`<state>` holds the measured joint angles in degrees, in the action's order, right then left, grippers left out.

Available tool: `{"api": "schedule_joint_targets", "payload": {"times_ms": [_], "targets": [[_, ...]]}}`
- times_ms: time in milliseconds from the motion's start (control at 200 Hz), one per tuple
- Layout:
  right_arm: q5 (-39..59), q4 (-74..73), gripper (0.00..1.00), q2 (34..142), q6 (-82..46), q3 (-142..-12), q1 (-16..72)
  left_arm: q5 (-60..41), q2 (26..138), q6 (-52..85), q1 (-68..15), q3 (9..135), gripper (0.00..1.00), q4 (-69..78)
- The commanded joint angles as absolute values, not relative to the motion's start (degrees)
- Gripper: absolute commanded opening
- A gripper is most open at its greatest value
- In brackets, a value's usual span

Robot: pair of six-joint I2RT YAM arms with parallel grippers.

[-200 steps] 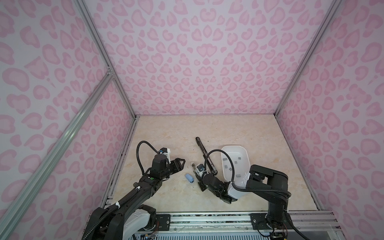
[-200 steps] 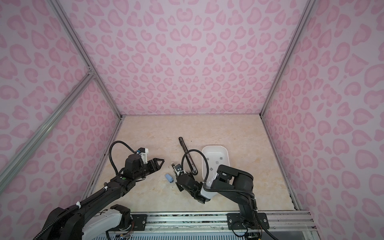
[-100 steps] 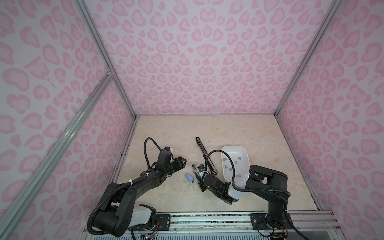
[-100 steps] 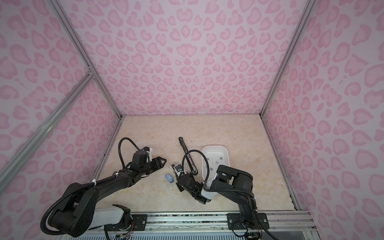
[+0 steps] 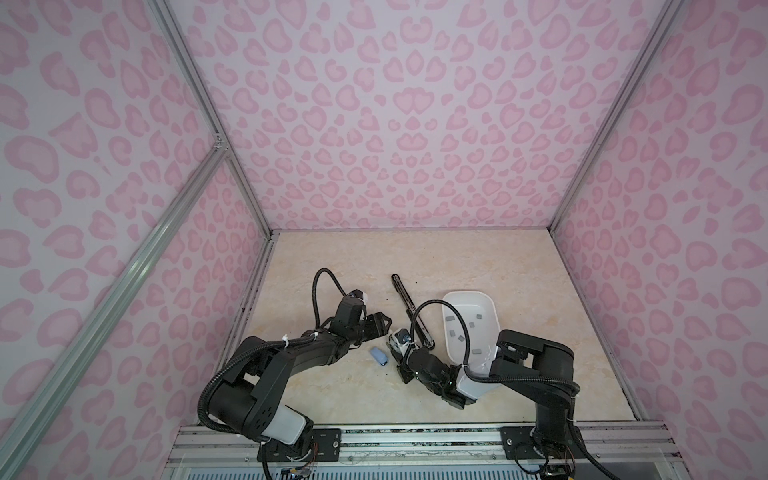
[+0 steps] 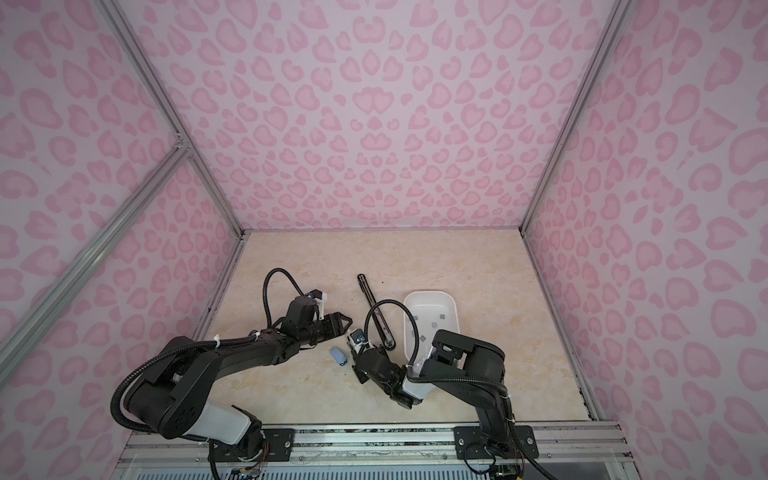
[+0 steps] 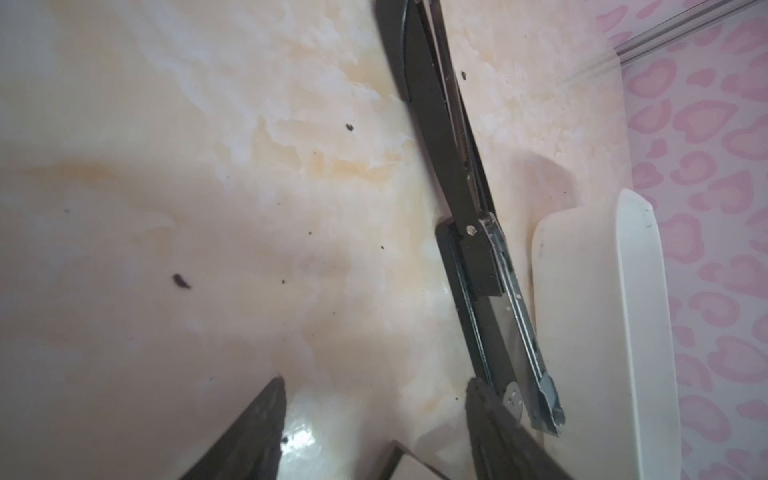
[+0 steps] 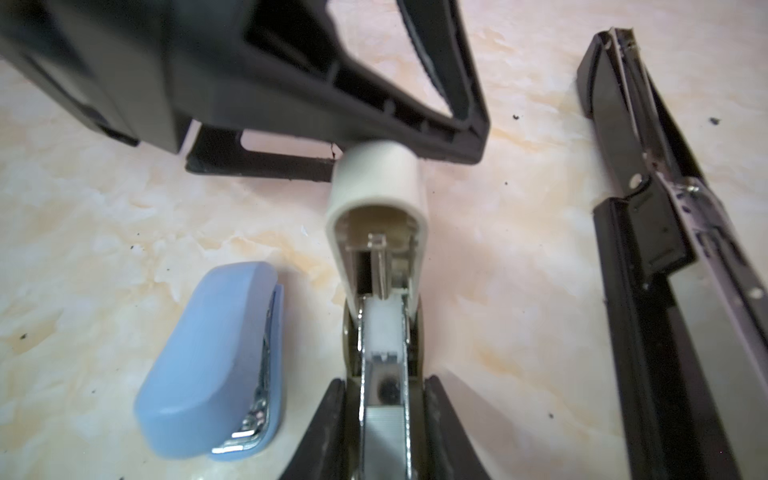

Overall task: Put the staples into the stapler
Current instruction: 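Press the cream stapler's top down closed with the left gripper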

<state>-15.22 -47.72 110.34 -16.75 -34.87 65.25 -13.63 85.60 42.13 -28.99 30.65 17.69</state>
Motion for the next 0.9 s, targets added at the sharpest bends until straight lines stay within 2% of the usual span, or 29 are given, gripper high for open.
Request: {"api": "schedule_joint_targets", "payload": {"times_ms": [0,355,510,665,825,895], "targets": [[-12.6,-45.9,0.25,110.8,-17.6,-33.9,65.2,-11.3,83.8,42.9,-31.5,29.6,0.70,19.9],[-12.4,-47.1,0.26,110.4,-18.0,-33.1,64.8,-9.6,82.2,44.4,-32.8,26.1,0.70,21.5],[-12.7,-46.9,0.43,108.7,-18.1,-32.6,64.8,-8.9,80.1,43.6,-32.8,26.7,0.70,19.8],[-12.7,-44.8,0.53,104.3,-17.0,-31.7,64.8,-7.9,77.2,42.8,-32.8,26.5,0.70,18.2],[-12.6,-43.1,0.55,99.1,-15.9,-30.3,65.3,-6.9,75.1,42.3,-32.8,25.6,0.70,17.3],[-13.0,-42.0,0.51,96.5,-15.5,-29.9,65.5,-6.4,74.5,42.2,-32.8,25.1,0.70,17.1]]}}
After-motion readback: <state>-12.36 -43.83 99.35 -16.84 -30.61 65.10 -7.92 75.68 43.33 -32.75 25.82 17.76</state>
